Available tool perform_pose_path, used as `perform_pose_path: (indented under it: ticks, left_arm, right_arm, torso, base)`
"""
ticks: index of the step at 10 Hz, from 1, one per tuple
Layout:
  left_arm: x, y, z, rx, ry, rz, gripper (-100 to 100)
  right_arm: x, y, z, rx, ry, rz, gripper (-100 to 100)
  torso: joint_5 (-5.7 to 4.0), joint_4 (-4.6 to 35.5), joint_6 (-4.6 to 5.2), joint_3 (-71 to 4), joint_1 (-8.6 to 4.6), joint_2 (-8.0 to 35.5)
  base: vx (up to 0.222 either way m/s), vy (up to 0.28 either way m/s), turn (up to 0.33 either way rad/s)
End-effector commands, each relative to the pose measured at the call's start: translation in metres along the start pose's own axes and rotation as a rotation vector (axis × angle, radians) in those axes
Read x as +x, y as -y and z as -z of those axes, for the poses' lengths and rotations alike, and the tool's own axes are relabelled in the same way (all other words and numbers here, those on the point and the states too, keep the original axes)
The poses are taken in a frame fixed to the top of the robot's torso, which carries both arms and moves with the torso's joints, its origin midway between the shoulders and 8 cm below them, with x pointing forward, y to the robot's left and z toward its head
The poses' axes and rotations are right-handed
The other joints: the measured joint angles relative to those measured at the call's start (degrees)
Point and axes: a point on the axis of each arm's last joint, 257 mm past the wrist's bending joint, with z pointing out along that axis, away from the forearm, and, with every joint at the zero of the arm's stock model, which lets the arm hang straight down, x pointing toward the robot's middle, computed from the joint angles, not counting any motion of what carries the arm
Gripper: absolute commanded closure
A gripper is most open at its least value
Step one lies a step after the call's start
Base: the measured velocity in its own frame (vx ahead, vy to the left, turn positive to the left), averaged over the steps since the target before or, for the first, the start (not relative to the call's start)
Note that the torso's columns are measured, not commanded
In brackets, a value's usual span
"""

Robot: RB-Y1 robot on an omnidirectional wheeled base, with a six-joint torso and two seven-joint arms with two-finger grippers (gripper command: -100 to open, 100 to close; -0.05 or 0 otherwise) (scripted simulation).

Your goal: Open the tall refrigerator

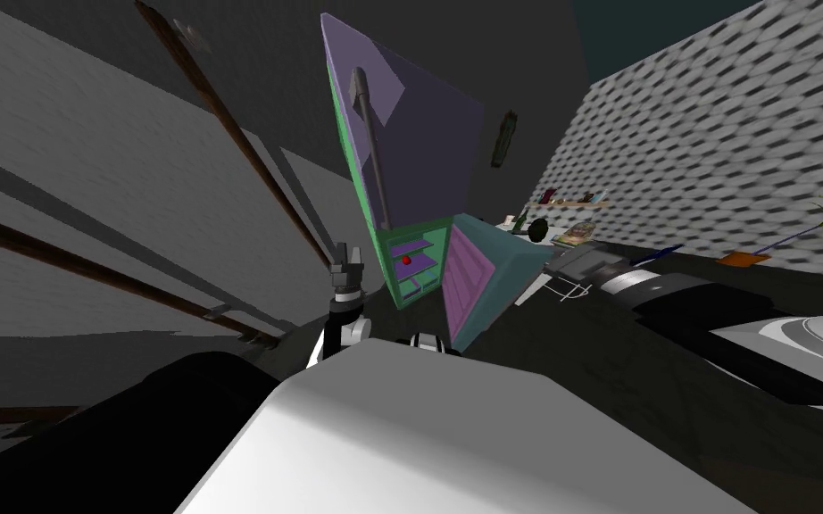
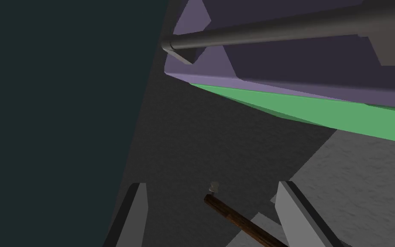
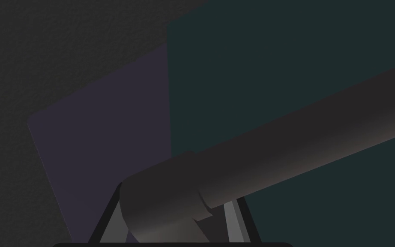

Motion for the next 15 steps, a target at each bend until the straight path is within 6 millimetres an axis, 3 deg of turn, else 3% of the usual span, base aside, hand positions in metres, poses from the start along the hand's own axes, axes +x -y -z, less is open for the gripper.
perform_pose_path:
  ticks: [1,2,5,6,11,15]
  left_arm:
    - [0.000,0.000,0.000,0.000,0.000,0.000,0]
    - [0.000,0.000,0.000,0.000,0.000,0.000,0]
    - [0.000,0.000,0.000,0.000,0.000,0.000,0]
    - [0.000,0.000,0.000,0.000,0.000,0.000,0]
    - [0.000,0.000,0.000,0.000,0.001,0.001,0]
    - [0.000,0.000,0.000,0.000,0.000,0.001,0]
  right_arm:
    - [-0.025,-0.008,-0.001,-0.018,0.058,0.003,100]
    - [-0.017,-0.002,-0.001,-0.008,0.037,0.004,100]
    - [-0.032,-0.009,-0.001,-0.024,0.075,0.007,100]
    - [-0.029,0.006,-0.005,-0.013,0.069,0.008,-100]
    - [-0.043,0.021,-0.013,-0.024,0.092,0.003,-100]
    - [-0.055,0.032,-0.019,-0.034,0.112,-0.003,-100]
  torso:
    - [0.00,0.0,-0.04,0.1,0.20,0.1]
    - [0.00,-0.1,-0.02,0.3,0.49,0.3]
    - [-0.02,0.0,-0.11,0.5,0.36,0.6]
    - [-0.04,0.0,0.00,0.5,0.52,0.6]
    - [0.13,0.3,0.04,0.3,0.09,0.5]
    - [0.44,0.6,0.03,0.4,0.55,0.7]
  base:
    - [-0.013,-0.298,0.113]
    - [0.003,-0.145,0.036]
    - [0.007,-0.216,0.064]
    - [0.017,-0.100,-0.073]
    - [0.002,0.023,-0.079]
    - [0.006,-0.007,-0.046]
